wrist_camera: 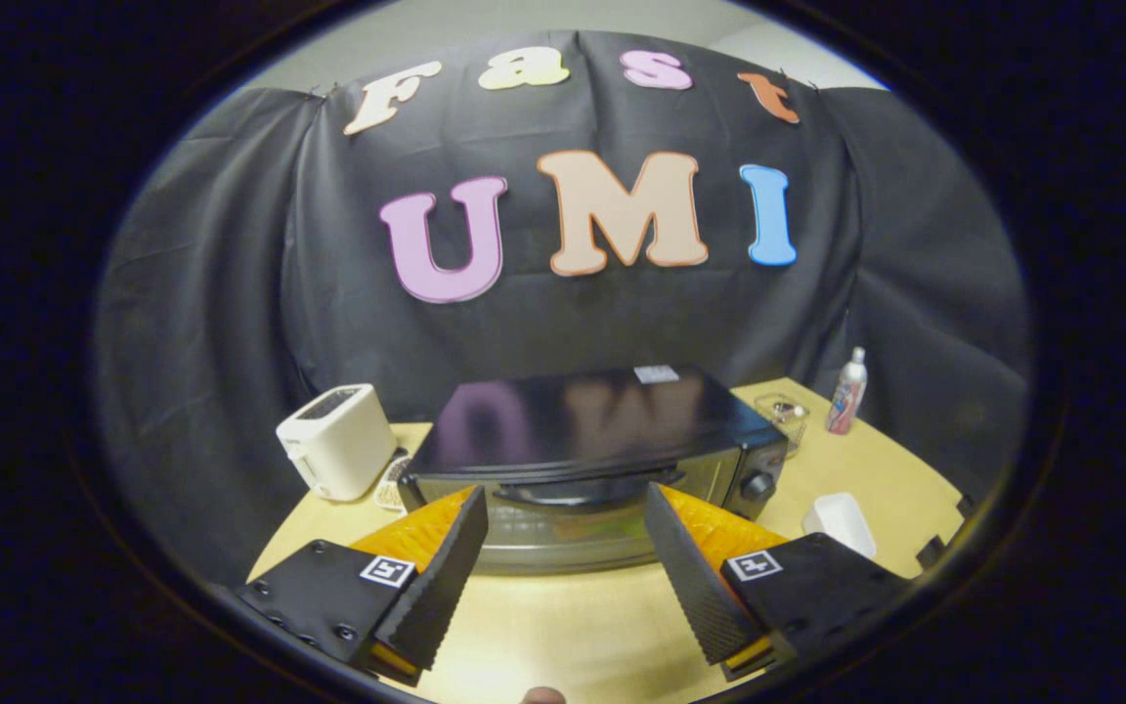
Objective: Open the toaster oven, put the food inside, and close the toaster oven door.
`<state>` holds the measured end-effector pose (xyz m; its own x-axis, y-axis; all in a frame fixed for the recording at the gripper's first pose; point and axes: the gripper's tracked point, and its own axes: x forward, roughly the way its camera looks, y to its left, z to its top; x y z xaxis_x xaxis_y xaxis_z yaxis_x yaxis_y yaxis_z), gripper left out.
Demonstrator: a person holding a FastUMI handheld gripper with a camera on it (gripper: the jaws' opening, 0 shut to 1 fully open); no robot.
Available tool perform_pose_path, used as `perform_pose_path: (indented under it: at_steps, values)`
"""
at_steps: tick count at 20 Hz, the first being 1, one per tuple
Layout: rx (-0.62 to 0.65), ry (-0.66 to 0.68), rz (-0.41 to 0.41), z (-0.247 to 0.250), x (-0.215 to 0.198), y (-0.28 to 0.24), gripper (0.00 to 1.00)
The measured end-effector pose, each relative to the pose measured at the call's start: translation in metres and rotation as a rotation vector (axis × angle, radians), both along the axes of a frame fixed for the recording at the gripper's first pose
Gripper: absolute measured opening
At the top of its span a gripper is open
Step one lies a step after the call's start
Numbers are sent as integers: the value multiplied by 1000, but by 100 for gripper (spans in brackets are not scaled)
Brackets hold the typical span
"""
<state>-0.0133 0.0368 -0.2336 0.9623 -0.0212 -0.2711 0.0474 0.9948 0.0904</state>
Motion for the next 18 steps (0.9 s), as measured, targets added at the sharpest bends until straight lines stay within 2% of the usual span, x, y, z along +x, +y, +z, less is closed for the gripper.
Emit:
perform_pose_path:
  at_steps: [5,10,18]
  values:
    - [-56,-107,27,90,-2,2,100]
    - [-50,-194,42,168,8,5,99]
    - [-69,-275,12,238,7,-4,99]
